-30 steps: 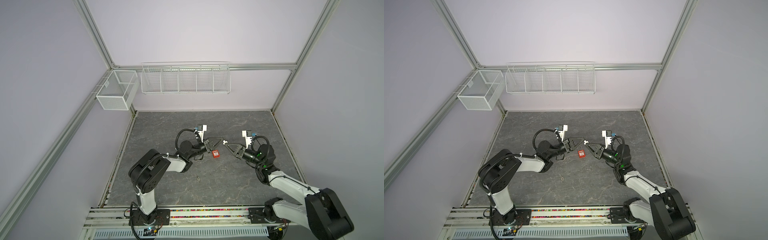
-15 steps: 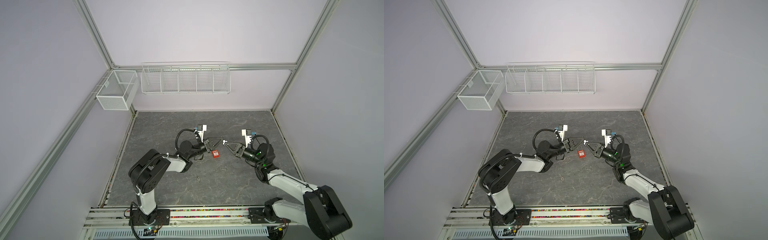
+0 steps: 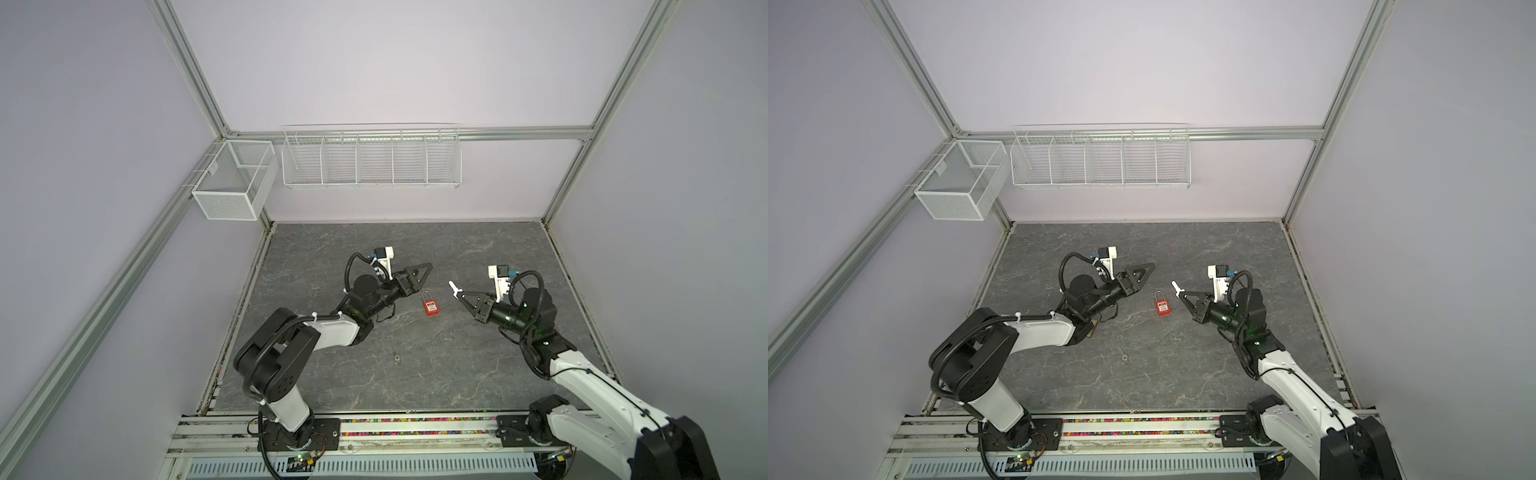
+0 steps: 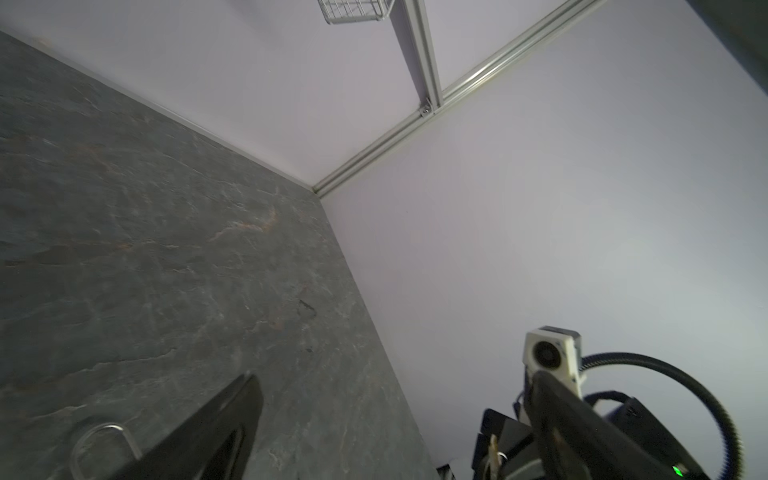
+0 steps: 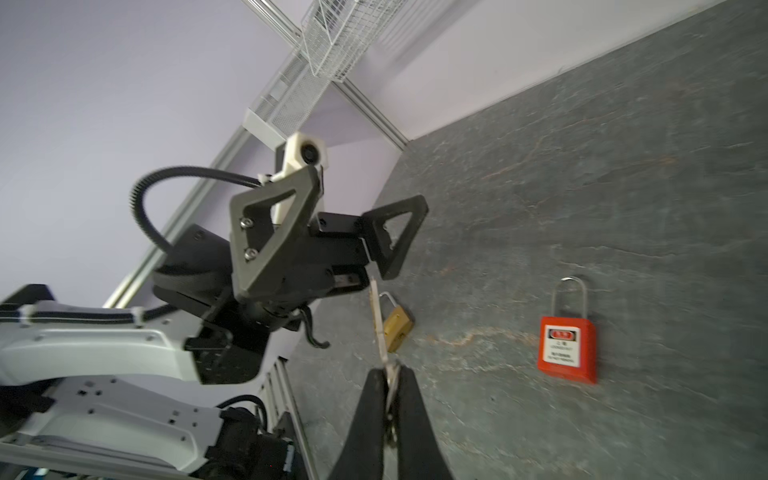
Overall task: Unlock with the key
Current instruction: 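Move the left gripper down over the red padlock while the right gripper holds the key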
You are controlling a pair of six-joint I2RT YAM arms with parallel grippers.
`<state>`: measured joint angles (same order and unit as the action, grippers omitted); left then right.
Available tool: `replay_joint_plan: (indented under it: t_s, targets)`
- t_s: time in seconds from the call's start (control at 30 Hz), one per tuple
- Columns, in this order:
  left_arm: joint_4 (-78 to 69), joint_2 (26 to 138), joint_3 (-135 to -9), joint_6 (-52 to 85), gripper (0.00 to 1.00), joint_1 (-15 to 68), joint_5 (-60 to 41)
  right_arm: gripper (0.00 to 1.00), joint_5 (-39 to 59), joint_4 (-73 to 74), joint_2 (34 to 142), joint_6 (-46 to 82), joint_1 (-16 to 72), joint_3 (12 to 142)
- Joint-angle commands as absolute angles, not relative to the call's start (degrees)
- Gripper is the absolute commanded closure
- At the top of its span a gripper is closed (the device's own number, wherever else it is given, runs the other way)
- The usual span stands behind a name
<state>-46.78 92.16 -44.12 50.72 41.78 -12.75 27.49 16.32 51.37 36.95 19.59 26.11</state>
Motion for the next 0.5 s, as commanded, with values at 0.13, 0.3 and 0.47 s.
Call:
replay_joint_plan:
  t_s: [0.13, 0.3, 0.47]
  targets:
    - [14.89, 90.67, -68.42, 30.58, 0.00, 50.93, 25.44, 0.94, 11.23, -8.60, 42.33, 22.76, 18.71, 24.35]
    - [12.51, 91.46, -71.20, 20.24, 0.00, 60.55, 42.94, 0.94, 11.72, -7.23, 40.65, 25.17, 18.44, 19.82]
    - [15.91, 91.14, -70.91, 37.40, 0.33, 63.37, 59.78, 0.94, 13.09, -6.95, 35.59, 26.54, 18.31, 17.14]
